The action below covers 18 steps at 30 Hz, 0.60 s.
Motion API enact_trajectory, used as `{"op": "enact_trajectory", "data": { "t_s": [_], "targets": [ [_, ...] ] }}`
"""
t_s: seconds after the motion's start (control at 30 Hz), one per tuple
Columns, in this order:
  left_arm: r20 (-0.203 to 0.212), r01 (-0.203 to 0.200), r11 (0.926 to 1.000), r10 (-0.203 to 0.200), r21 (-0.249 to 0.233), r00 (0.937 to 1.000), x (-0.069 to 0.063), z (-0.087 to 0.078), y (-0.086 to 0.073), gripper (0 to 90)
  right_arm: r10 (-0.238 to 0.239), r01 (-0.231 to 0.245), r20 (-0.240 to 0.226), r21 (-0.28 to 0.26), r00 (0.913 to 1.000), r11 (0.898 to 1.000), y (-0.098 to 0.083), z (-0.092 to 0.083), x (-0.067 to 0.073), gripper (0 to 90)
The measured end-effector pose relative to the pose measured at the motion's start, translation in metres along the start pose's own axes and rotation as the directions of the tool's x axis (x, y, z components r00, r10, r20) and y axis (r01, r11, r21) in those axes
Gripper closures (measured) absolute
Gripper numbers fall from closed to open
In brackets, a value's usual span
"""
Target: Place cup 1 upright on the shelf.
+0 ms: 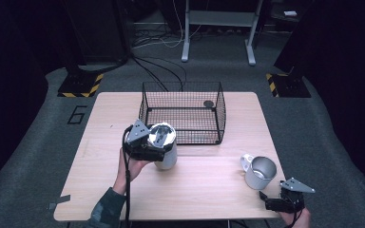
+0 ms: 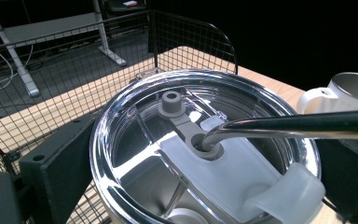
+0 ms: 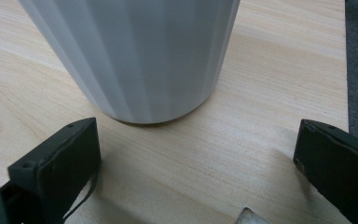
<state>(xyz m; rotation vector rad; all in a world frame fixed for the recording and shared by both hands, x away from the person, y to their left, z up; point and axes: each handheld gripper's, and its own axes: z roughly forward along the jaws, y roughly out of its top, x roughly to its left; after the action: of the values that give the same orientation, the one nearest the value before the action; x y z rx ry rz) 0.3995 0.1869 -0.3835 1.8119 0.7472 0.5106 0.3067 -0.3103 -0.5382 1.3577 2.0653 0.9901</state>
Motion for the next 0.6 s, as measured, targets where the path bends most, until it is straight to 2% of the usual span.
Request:
{"op": "enact_trajectory", "data": {
  "t_s": [0.6],
  "targets": [
    [-0.004,0.003,0.9997,-0.003,-0.025,1.0,0.016,-0.014,0.022,4.0,-0.004,0.004,0.0,-0.001,1.0,1.0,0.0,0.0,0.0,0.2]
  ]
}}
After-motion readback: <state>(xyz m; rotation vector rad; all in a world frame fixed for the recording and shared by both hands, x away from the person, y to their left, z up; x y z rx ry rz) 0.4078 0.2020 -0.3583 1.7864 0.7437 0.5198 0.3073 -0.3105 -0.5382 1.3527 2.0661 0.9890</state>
